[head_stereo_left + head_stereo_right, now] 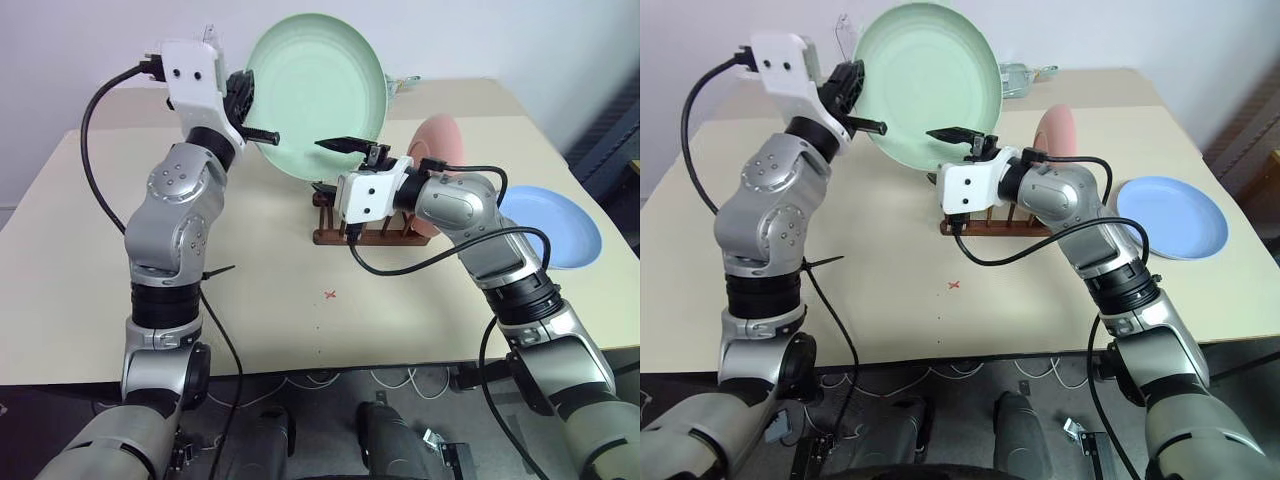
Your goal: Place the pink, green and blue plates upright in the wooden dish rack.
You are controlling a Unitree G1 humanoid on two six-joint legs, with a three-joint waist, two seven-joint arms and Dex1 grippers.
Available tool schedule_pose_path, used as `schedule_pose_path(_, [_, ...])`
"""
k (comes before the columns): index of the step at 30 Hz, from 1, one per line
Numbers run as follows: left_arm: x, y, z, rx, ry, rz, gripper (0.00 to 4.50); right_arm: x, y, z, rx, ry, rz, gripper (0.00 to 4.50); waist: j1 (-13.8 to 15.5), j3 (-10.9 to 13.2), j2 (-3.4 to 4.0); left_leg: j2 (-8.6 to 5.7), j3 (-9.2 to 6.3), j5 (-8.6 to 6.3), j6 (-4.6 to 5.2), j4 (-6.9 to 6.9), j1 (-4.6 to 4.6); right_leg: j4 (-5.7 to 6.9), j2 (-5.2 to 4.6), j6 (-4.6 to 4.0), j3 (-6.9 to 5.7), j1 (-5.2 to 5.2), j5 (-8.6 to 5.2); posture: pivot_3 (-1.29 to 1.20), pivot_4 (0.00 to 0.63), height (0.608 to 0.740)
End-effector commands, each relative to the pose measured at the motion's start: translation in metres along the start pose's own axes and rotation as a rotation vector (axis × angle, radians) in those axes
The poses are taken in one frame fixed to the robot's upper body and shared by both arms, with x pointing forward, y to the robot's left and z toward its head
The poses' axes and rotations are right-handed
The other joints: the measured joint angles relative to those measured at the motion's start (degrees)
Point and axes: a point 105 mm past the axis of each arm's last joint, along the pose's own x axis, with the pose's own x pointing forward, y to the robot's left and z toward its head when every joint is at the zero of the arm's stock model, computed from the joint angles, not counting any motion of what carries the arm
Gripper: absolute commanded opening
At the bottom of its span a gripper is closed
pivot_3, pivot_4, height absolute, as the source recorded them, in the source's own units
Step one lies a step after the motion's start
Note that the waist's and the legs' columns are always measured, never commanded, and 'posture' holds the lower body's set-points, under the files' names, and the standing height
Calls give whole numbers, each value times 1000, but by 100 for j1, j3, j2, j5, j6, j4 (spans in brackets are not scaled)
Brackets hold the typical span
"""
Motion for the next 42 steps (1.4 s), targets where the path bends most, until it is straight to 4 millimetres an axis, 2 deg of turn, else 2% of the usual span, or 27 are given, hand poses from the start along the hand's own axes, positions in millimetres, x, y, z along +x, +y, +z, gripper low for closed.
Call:
schedule_pose_path(1, [-2, -11, 28, 17, -88, -43, 0, 4, -10, 8, -57, -24, -30, 2504, 1, 0, 0, 0, 0, 0, 0, 0, 0, 0, 0, 0, 0, 0, 0, 0, 150, 740])
schedule_pose_path(2, [-2, -10, 28, 10, -85, -37, 0, 4, -10, 8, -55, -25, -27, 2276, 2, 0, 0, 0, 0, 0, 0, 0, 0, 0, 0, 0, 0, 0, 0, 0, 150, 740])
schedule_pose_path(5, [-1, -5, 29, -39, -81, -14, 0, 5, -8, 8, -52, -28, -21, 831, 4, 0, 0, 0, 0, 1, -1, 0, 0, 0, 0, 0, 0, 0, 0, 0, 150, 740])
schedule_pose_path(7, [-1, -4, 31, -44, -85, -9, 0, 5, -5, 7, -54, -30, -9, 48, 6, 0, 0, 0, 0, 1, -2, 0, 0, 0, 0, 0, 0, 0, 0, 0, 150, 740])
schedule_pose_path(13, [-1, -1, 28, -35, -73, 4, 0, 5, -7, 7, -45, -33, -27, 48, 8, 0, 0, 0, 0, 2, -4, 1, 0, 0, 0, 0, 0, 0, 0, 0, 150, 740])
schedule_pose_path(16, [-1, 2, 27, -32, -73, 19, 0, 2, -16, 9, -31, -45, -56, 878, 7, 0, 0, 0, 0, 3, -5, 0, 0, 0, 0, 0, 0, 1, 0, 0, 150, 740])
schedule_pose_path(22, [0, 8, 24, -1, -66, 44, 0, -3, -15, 17, -37, -85, -19, 3766, 4, 0, 0, 0, 0, 3, -5, 1, 0, 0, 0, 0, 0, 1, 0, 0, 150, 740])
schedule_pose_path(25, [2, 7, 25, -8, -70, 48, 0, -4, 2, 14, -26, -74, 60, 3766, 8, 0, 0, 0, 0, 3, -5, 0, 0, 0, 0, 0, 0, 1, 0, 0, 150, 740])
schedule_pose_path(28, [2, 4, 27, -17, -77, 32, 0, -4, 10, 10, -35, -50, 82, 3766, 10, 0, 0, -1, 0, 3, -5, 2, 0, -1, 0, 0, 0, 3, 0, 0, 150, 740])
schedule_pose_path(32, [0, -8, 26, -11, -69, -27, 0, 1, 2, -3, -72, 26, 4, 3766, 6, 0, 0, 0, 0, 3, -5, 1, 1, 0, 0, 0, 0, 2, 0, 0, 150, 740])
schedule_pose_path(35, [-2, -24, 26, -23, -70, -98, 0, 1, 3, -8, -88, 46, -2, 3766, 12, 0, 0, 0, 0, 3, -6, 2, 0, 0, 0, 0, 0, 2, 0, 0, 150, 740])
schedule_pose_path(38, [-3, -27, 25, -29, -61, -107, 0, 1, 6, -9, -90, 49, 7, 2984, 12, 0, 0, -1, 0, 4, -7, 2, 0, 0, 0, 0, 0, 2, 0, 0, 150, 740])
schedule_pose_path(42, [-3, -22, 25, -32, -58, -80, 0, 3, 6, -7, -89, 38, 4, 986, -7, 0, 0, 0, 0, 4, -7, 1, 1, 0, 1, 0, 1, 2, 0, 0, 150, 740])
